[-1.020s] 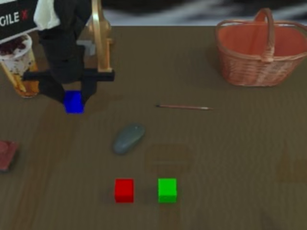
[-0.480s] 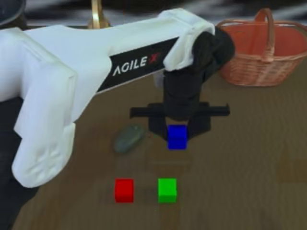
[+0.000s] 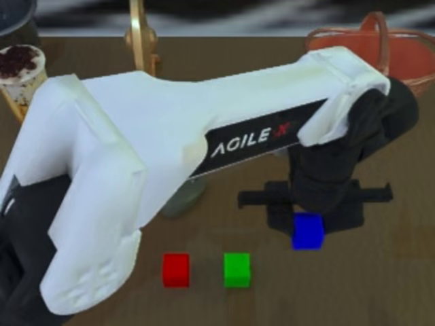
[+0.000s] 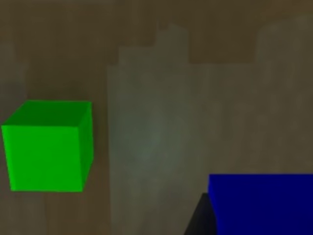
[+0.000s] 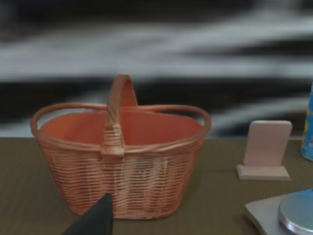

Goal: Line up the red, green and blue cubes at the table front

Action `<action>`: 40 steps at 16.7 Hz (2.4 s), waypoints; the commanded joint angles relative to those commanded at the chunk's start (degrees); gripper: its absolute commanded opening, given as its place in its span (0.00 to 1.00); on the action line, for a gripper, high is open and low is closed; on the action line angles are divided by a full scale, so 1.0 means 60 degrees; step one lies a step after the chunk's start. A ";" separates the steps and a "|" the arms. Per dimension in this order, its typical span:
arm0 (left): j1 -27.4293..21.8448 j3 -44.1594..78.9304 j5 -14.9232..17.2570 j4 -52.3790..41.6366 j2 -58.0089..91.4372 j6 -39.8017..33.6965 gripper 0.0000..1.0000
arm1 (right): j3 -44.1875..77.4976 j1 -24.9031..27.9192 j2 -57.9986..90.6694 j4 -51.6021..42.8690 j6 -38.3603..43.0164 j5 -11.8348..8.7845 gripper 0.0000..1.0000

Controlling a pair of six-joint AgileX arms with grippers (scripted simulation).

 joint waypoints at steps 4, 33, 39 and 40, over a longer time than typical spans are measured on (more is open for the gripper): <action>0.0015 -0.0166 0.0006 0.0182 0.0025 0.0036 0.00 | 0.0000 0.0000 0.0000 0.0000 0.0000 0.0000 1.00; -0.0009 -0.1760 0.0006 0.2294 0.0534 -0.0004 1.00 | 0.0000 0.0000 0.0000 0.0000 0.0000 0.0000 1.00; -0.0004 -0.1610 0.0004 0.2126 0.0496 -0.0001 1.00 | 0.0000 0.0000 0.0000 0.0000 0.0000 0.0000 1.00; 0.0006 -0.1430 0.0002 0.1897 0.0442 -0.0007 1.00 | 0.0000 0.0000 0.0000 0.0000 0.0000 0.0000 1.00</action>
